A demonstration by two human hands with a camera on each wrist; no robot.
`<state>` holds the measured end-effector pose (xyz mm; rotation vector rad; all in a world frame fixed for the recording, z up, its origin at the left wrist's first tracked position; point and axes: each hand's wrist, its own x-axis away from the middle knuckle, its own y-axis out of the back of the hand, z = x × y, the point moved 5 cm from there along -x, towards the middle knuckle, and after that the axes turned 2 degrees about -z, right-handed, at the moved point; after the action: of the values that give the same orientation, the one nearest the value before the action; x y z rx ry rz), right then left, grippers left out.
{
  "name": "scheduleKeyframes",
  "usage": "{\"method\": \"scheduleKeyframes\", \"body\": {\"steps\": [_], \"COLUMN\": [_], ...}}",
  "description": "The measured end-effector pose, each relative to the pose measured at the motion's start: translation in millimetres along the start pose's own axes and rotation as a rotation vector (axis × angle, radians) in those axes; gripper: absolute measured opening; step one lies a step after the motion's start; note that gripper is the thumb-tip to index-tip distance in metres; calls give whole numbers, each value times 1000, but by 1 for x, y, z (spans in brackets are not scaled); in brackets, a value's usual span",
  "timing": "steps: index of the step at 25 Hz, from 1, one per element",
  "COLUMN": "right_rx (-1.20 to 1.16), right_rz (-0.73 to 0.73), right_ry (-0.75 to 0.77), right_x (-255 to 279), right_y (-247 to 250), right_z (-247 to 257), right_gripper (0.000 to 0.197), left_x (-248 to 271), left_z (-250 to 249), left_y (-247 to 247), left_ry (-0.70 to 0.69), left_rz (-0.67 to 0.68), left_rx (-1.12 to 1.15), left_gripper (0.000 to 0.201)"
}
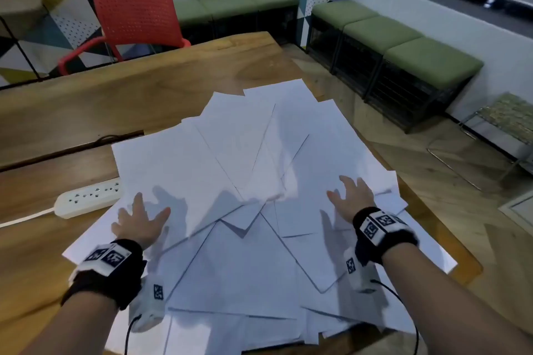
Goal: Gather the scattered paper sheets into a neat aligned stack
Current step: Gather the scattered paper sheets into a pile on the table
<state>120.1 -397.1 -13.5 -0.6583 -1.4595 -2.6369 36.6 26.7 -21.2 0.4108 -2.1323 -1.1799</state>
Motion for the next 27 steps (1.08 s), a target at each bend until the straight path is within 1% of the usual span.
{"method": "scheduleKeyframes", "body": {"steps": [2, 3, 5, 7, 8, 9, 10, 11, 12, 13, 14, 15, 16, 18, 20, 21, 23, 24, 26, 27], "right_rx": [139, 192, 289, 349, 373, 391, 390, 333, 207, 69, -22, -90, -147, -358, -615, -661, -599, -507, -367, -348], "right_rz": [41, 86, 154, 209, 242, 247, 204, 118, 18, -59, -99, -97, -68, 6, 100, 127, 147, 147, 138, 155], "right_ry": [-66, -81, -31, 65, 111, 155, 203, 231, 218, 178, 127, 69, 13, -94, -196, -206, -153, -101, -37, -15], "right_x": [-10, -14, -9, 2, 8, 12, 11, 7, -3, -13, -25, -35, -44, -56, -61, -63, -64, -63, -57, -56], "right_y": [-11, -19, -40, -61, -68, -68, -62, -49, -32, -17, -6, 0, 2, -7, -20, -27, -35, -38, -40, -41], "right_z": [3, 5, 13, 22, 26, 26, 26, 25, 24, 21, 19, 21, 27, 44, 63, 73, 88, 94, 98, 96], "right_gripper": [65, 67, 70, 70, 69, 69, 68, 66, 57, 48, 43, 40, 38, 38, 35, 31, 28, 28, 33, 35], "left_x": [-10, -15, -8, 3, 10, 12, 12, 6, -2, -14, -23, -31, -38, -44, -52, -56, -55, -53, -48, -45], "left_z": [3, 0, -22, -46, -54, -59, -60, -58, -58, -54, -53, -51, -52, -62, -68, -70, -76, -81, -89, -92], "left_y": [-10, -18, -37, -58, -66, -71, -72, -68, -57, -46, -33, -24, -18, -13, -12, -15, -23, -27, -34, -35], "left_ry": [123, 145, 32, -141, -205, -254, -279, -276, -253, -205, -145, -72, -1, 85, 130, 141, 128, 117, 105, 91], "left_rz": [49, 110, 160, 165, 182, 197, 221, 214, 157, 75, -16, -95, -129, -131, -135, -130, -90, -68, -32, -9], "left_rx": [-135, -189, -334, -435, -461, -473, -450, -387, -275, -128, 14, 112, 173, 291, 372, 402, 513, 576, 625, 612], "left_gripper": [77, 74, 70, 75, 78, 80, 81, 82, 83, 83, 81, 78, 76, 76, 82, 85, 87, 85, 75, 67]}}
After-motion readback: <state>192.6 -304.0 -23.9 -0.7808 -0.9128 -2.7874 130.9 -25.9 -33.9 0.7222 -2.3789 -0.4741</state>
